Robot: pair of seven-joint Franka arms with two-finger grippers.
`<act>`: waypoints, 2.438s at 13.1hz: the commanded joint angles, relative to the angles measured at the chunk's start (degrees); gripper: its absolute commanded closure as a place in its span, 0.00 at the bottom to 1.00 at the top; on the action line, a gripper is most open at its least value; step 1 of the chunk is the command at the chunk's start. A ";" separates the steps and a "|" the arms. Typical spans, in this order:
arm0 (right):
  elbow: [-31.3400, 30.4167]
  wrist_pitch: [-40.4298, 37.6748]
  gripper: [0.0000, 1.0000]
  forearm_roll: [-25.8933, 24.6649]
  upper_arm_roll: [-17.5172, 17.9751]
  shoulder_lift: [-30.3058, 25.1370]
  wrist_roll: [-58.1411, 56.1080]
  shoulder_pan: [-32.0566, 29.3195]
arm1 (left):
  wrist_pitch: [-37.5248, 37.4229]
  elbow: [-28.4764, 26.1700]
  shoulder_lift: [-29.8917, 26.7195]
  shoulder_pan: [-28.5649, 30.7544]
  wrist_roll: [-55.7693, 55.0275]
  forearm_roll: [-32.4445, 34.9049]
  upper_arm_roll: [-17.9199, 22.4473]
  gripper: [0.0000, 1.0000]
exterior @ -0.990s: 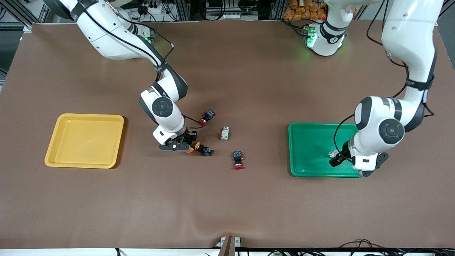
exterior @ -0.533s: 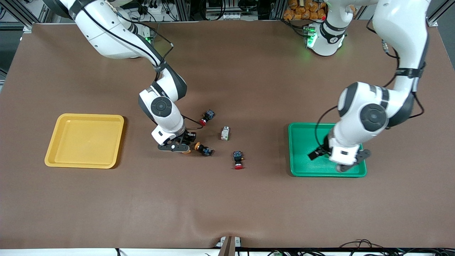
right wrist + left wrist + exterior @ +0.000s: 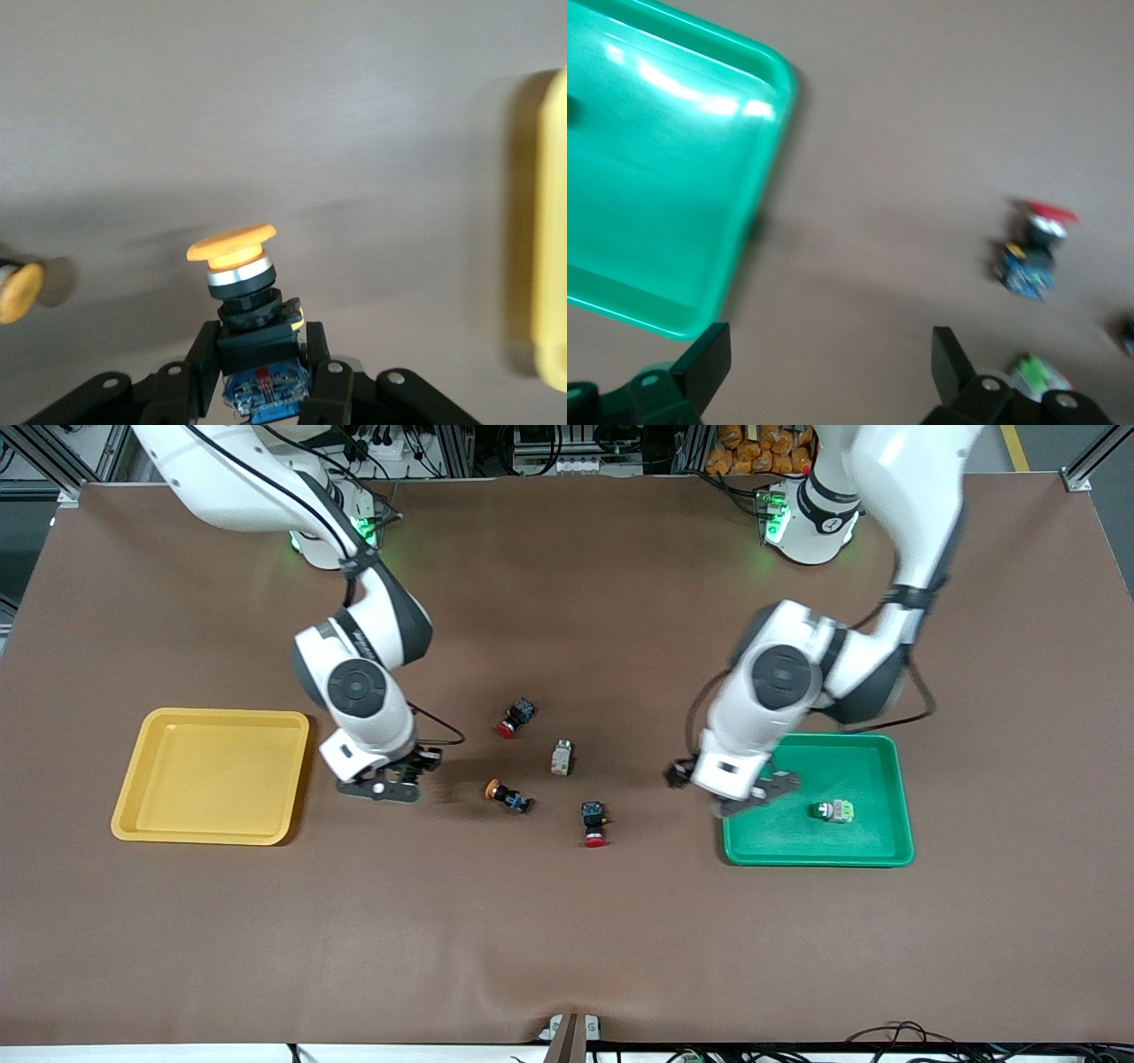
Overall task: Place green and yellow buttons in trays
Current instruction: 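Release the button in the green tray while the right gripper grasps, then carry the yellow button to the yellow tray while the left gripper reaches buttons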
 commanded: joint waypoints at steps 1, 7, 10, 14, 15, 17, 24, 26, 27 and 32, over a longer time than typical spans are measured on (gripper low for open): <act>-4.71 -0.69 1.00 -0.98 0.30 -5.29 -2.43 -3.18 | -0.25 6.36 5.42 -6.89 -0.25 1.60 0.94 0.00; -10.08 -0.51 1.00 3.05 -11.36 -9.34 -25.07 -4.77 | 0.71 22.72 19.05 -17.02 -0.86 8.63 2.78 0.00; -10.78 -0.25 1.00 5.44 -19.45 -9.43 -37.31 -4.69 | 9.22 23.17 22.30 -17.99 1.07 8.98 3.14 0.00; -10.87 0.89 1.00 5.53 -25.97 -8.82 -44.36 -4.86 | 10.65 22.65 24.16 -18.95 6.70 9.07 3.23 0.00; -11.13 1.59 1.00 5.61 -27.02 -8.64 -44.37 -4.86 | 10.65 22.47 24.59 -18.96 6.70 9.07 3.23 0.00; -11.23 3.35 1.00 6.22 -27.82 -7.68 -44.37 -5.30 | 11.08 21.42 24.95 -19.05 6.00 9.16 3.23 0.00; -10.17 9.31 1.00 28.99 -35.02 1.37 -68.17 -5.92 | 11.09 19.39 24.69 -19.48 5.39 8.90 3.14 0.63; -9.56 12.49 1.00 28.99 -36.51 3.82 -71.94 -6.09 | 11.09 18.52 24.43 -19.49 5.38 9.16 3.14 0.69; -8.42 11.89 1.00 29.08 -37.48 4.62 -75.28 -6.09 | 11.00 18.08 24.25 -19.40 5.73 9.33 3.14 0.79; -8.24 11.79 0.81 29.17 -38.72 5.33 -77.07 -6.09 | 4.79 16.76 16.81 -15.11 7.57 9.42 2.97 1.00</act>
